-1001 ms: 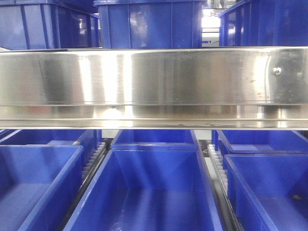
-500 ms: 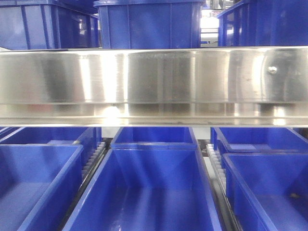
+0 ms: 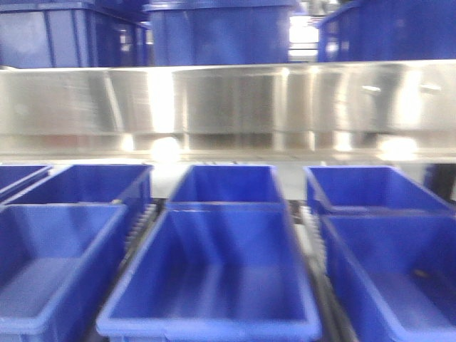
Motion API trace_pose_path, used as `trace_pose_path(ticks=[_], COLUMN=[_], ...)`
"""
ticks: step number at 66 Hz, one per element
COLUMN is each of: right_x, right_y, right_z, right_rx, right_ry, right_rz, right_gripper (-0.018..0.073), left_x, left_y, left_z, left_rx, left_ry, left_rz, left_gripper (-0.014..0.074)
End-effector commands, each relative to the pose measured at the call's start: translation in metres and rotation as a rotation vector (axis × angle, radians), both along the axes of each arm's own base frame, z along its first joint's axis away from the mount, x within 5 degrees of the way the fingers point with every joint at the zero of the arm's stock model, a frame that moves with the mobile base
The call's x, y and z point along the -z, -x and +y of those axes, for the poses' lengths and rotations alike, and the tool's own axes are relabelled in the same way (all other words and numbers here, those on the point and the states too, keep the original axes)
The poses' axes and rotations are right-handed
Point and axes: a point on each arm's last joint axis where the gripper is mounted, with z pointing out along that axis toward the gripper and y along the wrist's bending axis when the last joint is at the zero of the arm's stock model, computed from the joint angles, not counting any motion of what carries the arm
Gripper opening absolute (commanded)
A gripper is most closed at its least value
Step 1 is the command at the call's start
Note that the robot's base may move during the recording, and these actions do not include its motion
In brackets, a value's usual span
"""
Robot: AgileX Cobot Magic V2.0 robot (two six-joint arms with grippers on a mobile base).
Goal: Move two blue bins to right shelf middle
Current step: 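Hold the bin with both grippers while driving away from the shelf, then hold the light-blue bin with both grippers while driving past the red table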
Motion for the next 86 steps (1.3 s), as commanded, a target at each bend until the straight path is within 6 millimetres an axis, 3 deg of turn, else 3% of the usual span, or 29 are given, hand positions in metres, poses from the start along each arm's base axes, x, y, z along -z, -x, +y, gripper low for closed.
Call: trace_pose_path(ticks=[1,86], right_x=[-0.0175,-0.0175], right_y=[0.005,0.005], right_z=[-0.0005,-0.0005], right_rx=[-0.009,-0.009], right_ry=[-0.075,-0.075], right_rz=[-0.099,-0.099], right_gripper=[-0.0154,-0.0154], left_x=[-0.0196,-0.0196], left_y=[0.0072,0.0072], left_z=[-0.0047,-0.0047], left_rx=[0.039,0.039], left_ry=[0.098,0.098], left_rz=[-0.112,-0.112], left_gripper=[-0.0111,-0.0111])
